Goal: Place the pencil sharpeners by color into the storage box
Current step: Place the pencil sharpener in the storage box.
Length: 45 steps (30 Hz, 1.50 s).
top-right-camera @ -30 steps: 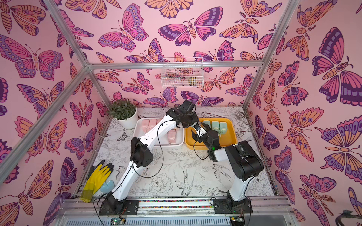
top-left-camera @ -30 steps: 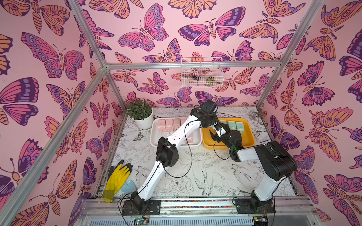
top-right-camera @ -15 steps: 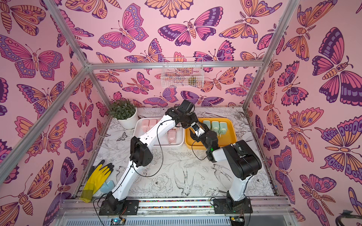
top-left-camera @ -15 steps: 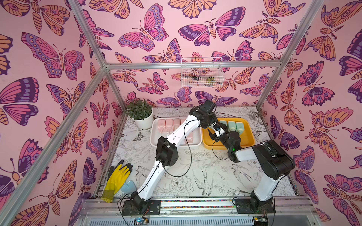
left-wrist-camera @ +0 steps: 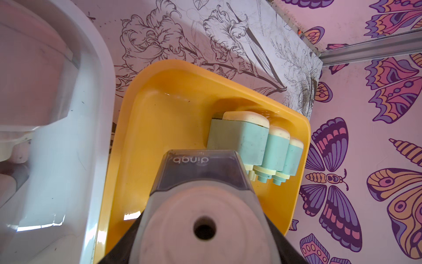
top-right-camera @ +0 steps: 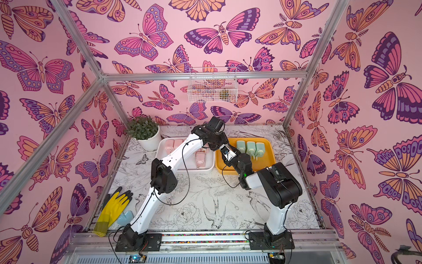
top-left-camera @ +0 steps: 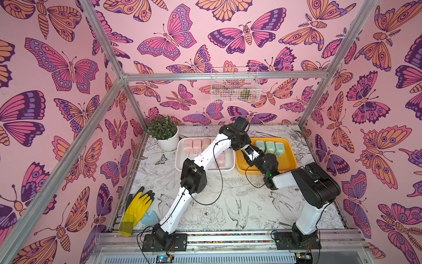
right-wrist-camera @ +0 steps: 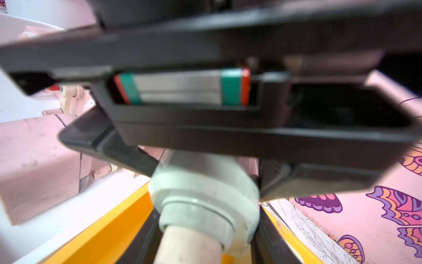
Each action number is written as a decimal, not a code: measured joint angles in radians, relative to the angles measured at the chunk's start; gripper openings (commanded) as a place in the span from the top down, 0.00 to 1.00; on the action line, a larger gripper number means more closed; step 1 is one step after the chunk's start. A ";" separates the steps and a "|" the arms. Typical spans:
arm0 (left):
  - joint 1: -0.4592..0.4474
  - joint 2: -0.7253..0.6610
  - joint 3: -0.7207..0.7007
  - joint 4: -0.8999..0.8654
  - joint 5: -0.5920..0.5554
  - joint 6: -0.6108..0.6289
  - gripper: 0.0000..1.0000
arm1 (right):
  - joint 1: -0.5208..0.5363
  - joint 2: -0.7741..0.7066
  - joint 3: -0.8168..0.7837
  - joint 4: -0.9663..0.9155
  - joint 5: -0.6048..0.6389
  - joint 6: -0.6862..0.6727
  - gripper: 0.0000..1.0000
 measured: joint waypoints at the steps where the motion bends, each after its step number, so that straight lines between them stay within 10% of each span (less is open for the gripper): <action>1: 0.000 0.000 0.000 0.000 0.001 -0.001 0.79 | 0.000 0.000 0.000 0.000 0.000 0.000 0.57; 16: -0.003 -0.001 -0.002 0.021 0.030 0.017 0.00 | 0.009 0.000 -0.041 0.027 0.048 0.077 0.60; 32: -0.006 -0.108 -0.058 0.068 -0.158 0.293 0.00 | 0.010 -0.110 -0.012 -0.267 0.188 0.423 0.60; 45: 0.081 -0.692 -0.871 0.363 -0.262 0.470 0.00 | 0.010 -0.013 0.178 -0.493 0.284 0.701 0.58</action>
